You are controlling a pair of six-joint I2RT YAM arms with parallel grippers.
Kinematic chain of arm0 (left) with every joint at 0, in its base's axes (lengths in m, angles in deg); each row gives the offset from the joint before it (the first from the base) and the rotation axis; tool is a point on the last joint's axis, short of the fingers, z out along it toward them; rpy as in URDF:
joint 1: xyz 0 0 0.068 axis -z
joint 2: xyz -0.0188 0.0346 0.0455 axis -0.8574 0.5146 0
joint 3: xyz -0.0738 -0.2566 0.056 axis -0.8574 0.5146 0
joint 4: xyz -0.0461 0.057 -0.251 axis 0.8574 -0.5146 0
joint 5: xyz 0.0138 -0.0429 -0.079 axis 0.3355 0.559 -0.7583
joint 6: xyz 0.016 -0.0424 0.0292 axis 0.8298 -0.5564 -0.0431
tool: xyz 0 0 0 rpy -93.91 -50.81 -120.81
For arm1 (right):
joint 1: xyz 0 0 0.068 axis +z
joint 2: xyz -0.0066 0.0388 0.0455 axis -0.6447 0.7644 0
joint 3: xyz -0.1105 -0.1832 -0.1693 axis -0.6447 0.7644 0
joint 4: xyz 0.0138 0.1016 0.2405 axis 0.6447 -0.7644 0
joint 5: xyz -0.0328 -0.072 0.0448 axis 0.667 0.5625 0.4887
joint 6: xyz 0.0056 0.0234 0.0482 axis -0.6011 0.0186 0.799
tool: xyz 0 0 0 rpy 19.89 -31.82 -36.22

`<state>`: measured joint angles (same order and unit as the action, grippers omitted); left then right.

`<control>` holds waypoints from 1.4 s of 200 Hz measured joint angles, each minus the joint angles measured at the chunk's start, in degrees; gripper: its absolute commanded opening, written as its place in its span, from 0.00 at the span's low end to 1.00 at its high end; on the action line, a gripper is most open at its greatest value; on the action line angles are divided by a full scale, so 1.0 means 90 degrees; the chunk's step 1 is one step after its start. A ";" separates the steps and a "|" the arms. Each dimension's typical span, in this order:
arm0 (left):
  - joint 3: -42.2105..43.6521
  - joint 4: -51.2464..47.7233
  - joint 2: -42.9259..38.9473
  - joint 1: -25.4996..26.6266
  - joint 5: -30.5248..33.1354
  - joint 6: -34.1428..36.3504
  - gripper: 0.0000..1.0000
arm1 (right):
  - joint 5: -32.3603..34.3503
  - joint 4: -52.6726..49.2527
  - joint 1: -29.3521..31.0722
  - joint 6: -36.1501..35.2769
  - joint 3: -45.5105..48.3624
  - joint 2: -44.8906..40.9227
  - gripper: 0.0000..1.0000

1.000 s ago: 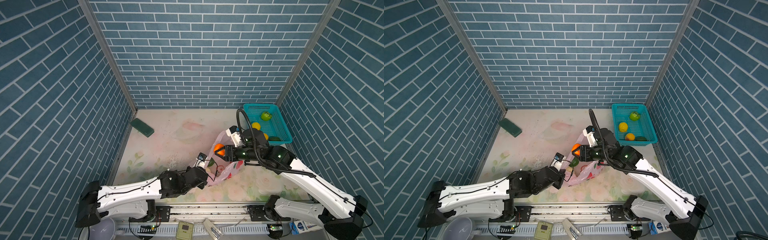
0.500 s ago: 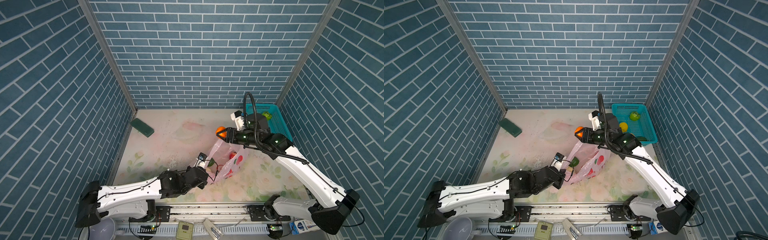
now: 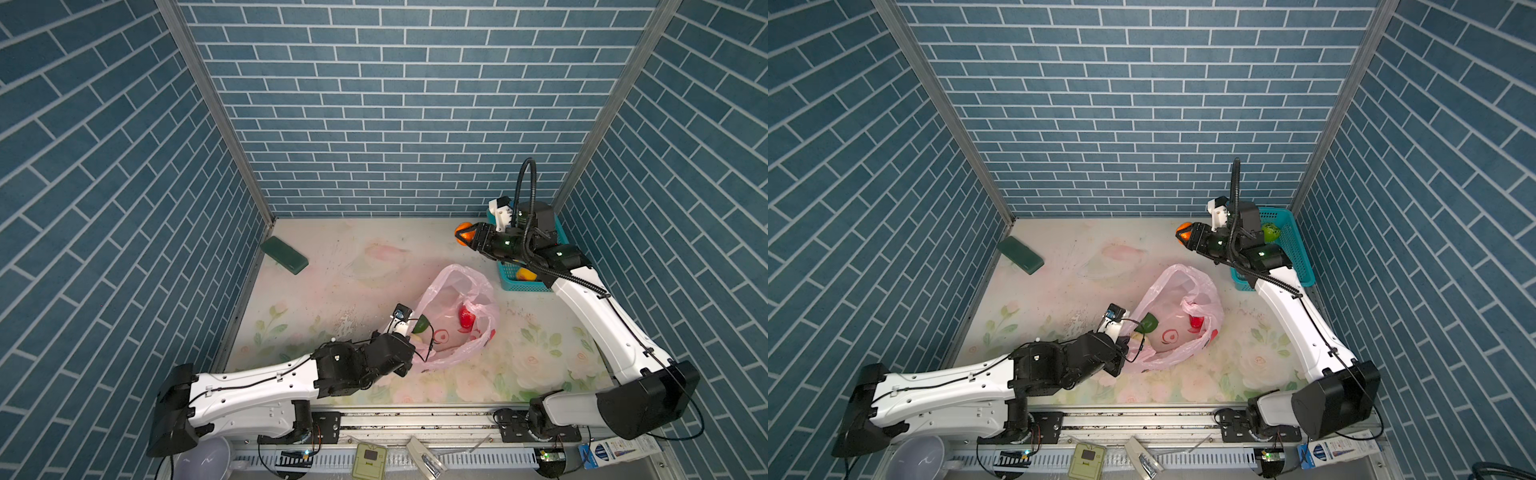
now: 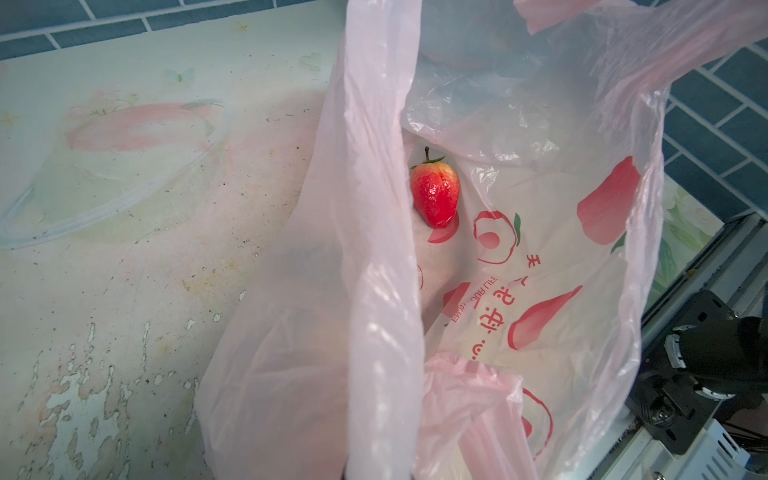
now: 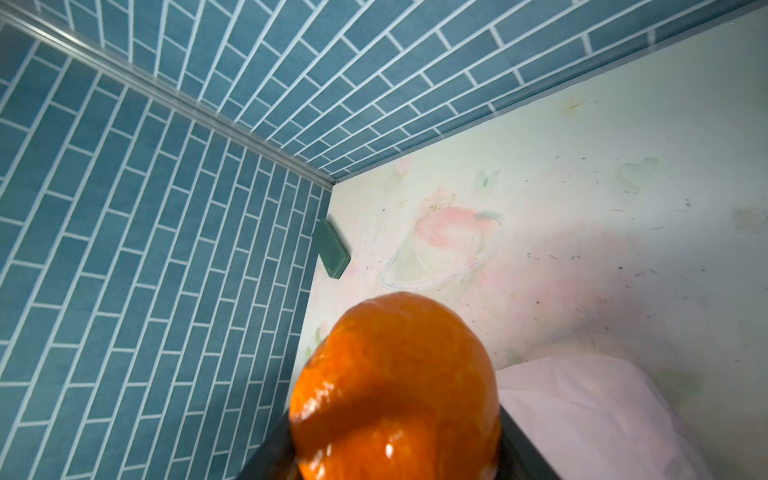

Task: Untie the knot of the plastic bag and take out the fruit
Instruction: 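Lift the orange out and carry it over the teal basket, then open the right gripper to drop the orange into the basket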

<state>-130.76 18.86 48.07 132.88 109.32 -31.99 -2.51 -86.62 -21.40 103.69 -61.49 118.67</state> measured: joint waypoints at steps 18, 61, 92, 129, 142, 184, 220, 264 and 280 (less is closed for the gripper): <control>0.0000 0.0002 -0.0005 0.0000 0.0002 0.0015 0.00 | 0.0000 0.0058 -0.0464 -0.0078 0.0012 0.0138 0.48; 0.0000 0.0036 0.0024 0.0002 -0.0058 0.0107 0.00 | 0.0255 0.0289 -0.1605 -0.0250 0.0175 0.0571 0.48; 0.0000 0.0046 0.0090 0.0000 -0.0104 0.0197 0.00 | 0.0537 0.0459 -0.2336 -0.0381 0.0172 0.1360 0.48; 0.0000 0.0051 0.0146 -0.0007 -0.0126 0.0257 0.00 | 0.0988 0.0427 -0.2875 -0.0597 0.0019 0.2494 0.49; 0.0000 0.0053 0.0146 -0.0010 -0.0124 0.0262 0.00 | 0.1151 0.0386 -0.2980 -0.0709 -0.0155 0.2880 0.51; 0.0000 0.0051 0.0146 -0.0012 -0.0121 0.0318 0.00 | 0.1569 0.0204 -0.3135 -0.0971 -0.0816 0.3665 0.78; 0.0000 0.0010 0.0143 -0.0019 -0.0121 0.0323 0.00 | 0.1853 -0.0002 -0.3150 -0.1100 -0.1290 0.3949 0.85; -0.0012 -0.0066 0.0104 -0.0024 -0.0070 0.0323 0.00 | 0.1882 -0.0265 -0.3135 -0.1139 -0.1418 0.3925 0.84; -0.0012 -0.0066 0.0053 -0.0024 -0.0039 0.0323 0.00 | 0.1814 -0.0425 -0.3116 -0.1141 -0.1411 0.3825 0.84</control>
<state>-130.87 18.27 48.55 132.66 108.97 -29.09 13.82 -90.45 -49.44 93.42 -74.19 153.10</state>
